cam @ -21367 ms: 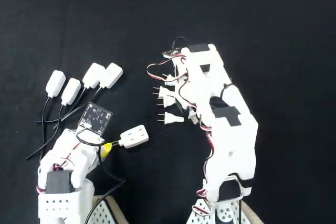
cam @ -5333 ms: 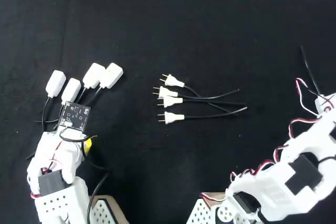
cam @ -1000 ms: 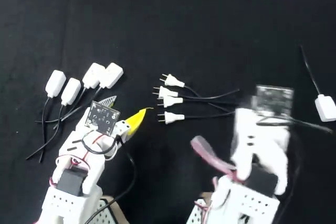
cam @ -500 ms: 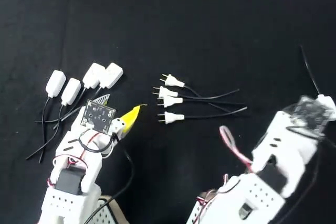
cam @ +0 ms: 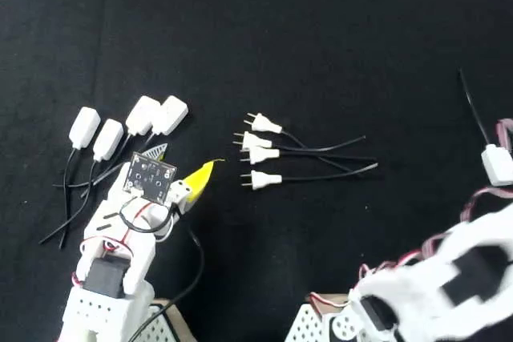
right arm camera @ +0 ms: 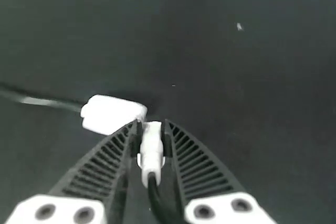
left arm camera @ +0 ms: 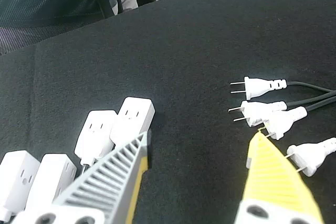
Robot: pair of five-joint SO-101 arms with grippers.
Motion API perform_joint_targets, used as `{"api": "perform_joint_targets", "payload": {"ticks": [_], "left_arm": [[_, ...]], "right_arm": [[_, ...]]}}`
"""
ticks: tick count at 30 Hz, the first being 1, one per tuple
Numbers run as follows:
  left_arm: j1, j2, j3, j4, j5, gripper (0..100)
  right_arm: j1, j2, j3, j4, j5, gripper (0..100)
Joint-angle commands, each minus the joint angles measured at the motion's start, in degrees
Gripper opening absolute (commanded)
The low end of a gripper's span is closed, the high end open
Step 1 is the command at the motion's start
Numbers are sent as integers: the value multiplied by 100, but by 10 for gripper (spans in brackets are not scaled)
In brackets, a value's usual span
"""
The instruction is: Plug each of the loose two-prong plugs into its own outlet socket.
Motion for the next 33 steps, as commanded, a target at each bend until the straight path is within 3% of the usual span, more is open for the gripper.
{"api": "perform_joint_targets", "payload": {"ticks": [1, 7, 14, 21, 33], "left_arm": [[-31, -35, 101, -141, -53, 299], [-40, -35, 101, -132, -53, 299], [-48, -35, 101, -141, -53, 299], [-57, -35, 101, -123, -62, 299], [-57, -35, 101, -123, -62, 300]], "right_arm": [[123, 2009, -3046, 1415, -510, 11], [-185, 3468, -5367, 2980, -888, 11], [-835, 4154, -6862, 3921, -1292, 11], [-1090, 4435, -7222, 3974, -1512, 11], [-466, 4980, -7257, 3604, -1029, 11]]}}
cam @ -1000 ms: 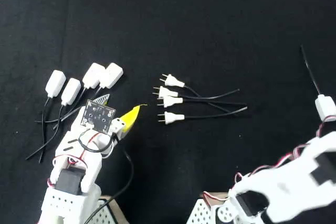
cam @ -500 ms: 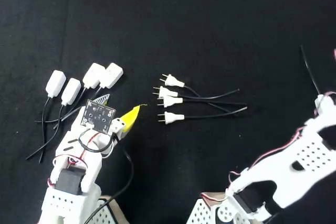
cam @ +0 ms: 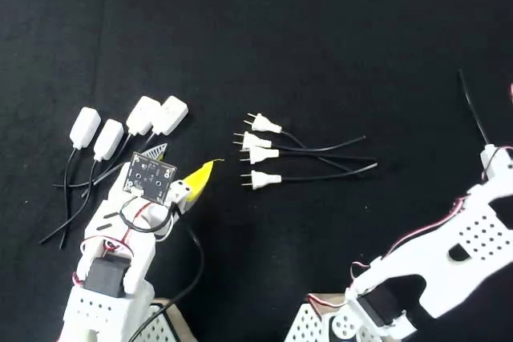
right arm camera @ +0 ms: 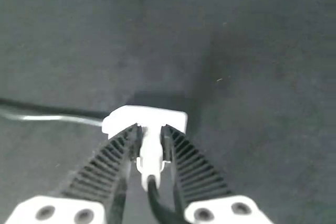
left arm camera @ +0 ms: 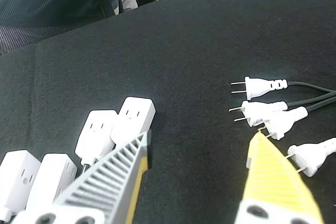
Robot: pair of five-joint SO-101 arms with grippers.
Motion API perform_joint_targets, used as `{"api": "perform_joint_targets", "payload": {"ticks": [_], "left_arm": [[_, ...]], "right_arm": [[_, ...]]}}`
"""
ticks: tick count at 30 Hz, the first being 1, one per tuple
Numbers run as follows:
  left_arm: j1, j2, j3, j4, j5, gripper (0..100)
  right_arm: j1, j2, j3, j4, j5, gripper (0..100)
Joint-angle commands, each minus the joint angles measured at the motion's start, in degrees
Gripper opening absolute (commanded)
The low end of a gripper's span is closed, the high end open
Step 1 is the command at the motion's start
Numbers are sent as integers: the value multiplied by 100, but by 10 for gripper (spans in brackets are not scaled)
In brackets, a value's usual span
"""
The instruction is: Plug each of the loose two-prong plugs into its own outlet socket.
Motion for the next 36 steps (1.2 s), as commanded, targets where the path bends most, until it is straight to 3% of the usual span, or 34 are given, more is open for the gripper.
{"api": "perform_joint_targets", "payload": {"ticks": [1, 36], "left_arm": [[-48, -35, 101, -114, -62, 300], [-48, -35, 101, -114, -62, 300]], "right_arm": [[193, 31, -286, -114, 158, 11], [-53, 207, -163, 141, 158, 11]]}}
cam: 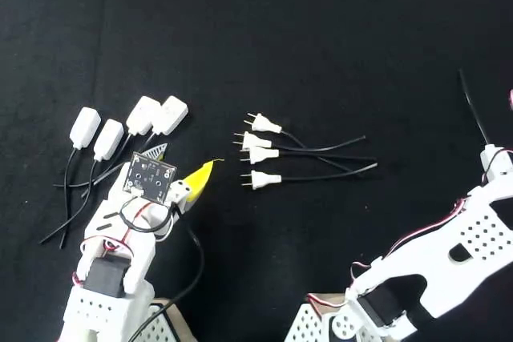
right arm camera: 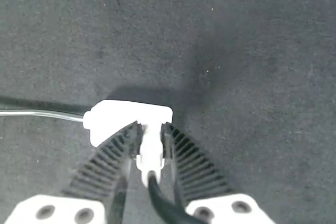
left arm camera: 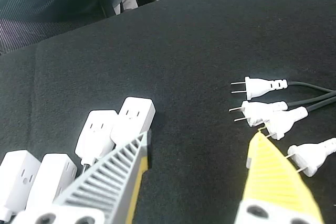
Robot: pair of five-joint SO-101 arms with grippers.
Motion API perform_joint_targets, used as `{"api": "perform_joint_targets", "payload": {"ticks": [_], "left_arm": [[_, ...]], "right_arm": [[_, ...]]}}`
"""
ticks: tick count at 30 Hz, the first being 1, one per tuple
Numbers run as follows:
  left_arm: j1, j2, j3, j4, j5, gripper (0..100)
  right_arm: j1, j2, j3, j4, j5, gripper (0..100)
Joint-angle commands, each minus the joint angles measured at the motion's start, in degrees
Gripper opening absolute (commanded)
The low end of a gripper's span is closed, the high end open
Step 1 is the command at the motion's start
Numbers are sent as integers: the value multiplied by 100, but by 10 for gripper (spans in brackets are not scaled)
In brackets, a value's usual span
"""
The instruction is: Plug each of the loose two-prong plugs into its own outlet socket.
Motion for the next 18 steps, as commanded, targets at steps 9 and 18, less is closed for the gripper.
{"api": "perform_joint_targets", "payload": {"ticks": [9, 18], "left_arm": [[-48, -35, 101, -114, -62, 300], [-48, -35, 101, -141, -62, 300]], "right_arm": [[-79, 602, -92, -431, 26, 11], [26, 831, -110, -422, 325, 11]]}}
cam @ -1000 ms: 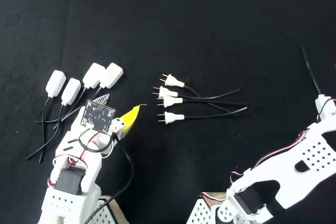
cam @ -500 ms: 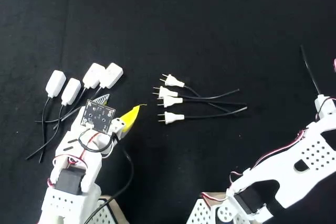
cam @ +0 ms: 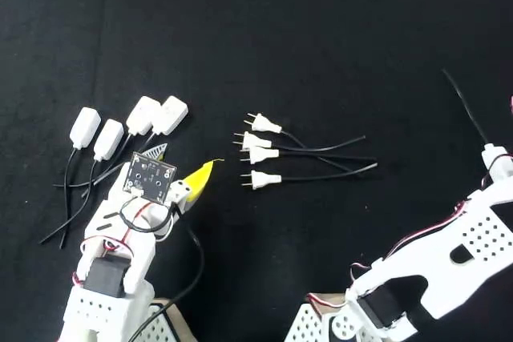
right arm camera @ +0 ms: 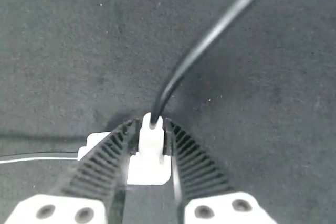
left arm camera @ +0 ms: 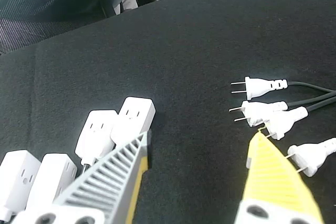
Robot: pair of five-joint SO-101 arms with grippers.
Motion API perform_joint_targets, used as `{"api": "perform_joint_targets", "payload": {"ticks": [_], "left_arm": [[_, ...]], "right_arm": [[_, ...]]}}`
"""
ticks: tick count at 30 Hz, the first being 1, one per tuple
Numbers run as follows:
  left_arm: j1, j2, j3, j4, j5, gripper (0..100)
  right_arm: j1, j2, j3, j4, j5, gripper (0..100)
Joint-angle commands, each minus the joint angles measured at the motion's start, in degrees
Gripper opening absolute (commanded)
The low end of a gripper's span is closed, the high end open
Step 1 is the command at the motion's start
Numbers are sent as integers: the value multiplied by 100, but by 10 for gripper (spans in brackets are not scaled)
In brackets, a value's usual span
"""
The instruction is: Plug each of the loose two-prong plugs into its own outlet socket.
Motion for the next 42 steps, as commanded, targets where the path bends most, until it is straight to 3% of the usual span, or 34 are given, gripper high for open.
{"api": "perform_joint_targets", "payload": {"ticks": [1, 14, 23, 35, 42], "left_arm": [[-48, -35, 101, -141, -62, 300], [-145, -35, 57, -132, -62, 300], [-286, -44, 48, -141, -62, 300], [-286, -44, 57, -141, -62, 300], [-277, -44, 84, -141, -62, 300]], "right_arm": [[-44, 224, 22, 273, 158, 11], [-976, 207, -268, 818, 211, 11], [-1002, 207, -514, 1002, 457, 11], [-888, 215, -3442, 2145, 1547, 11], [-1090, -259, -3723, 2154, 1934, 11]]}}
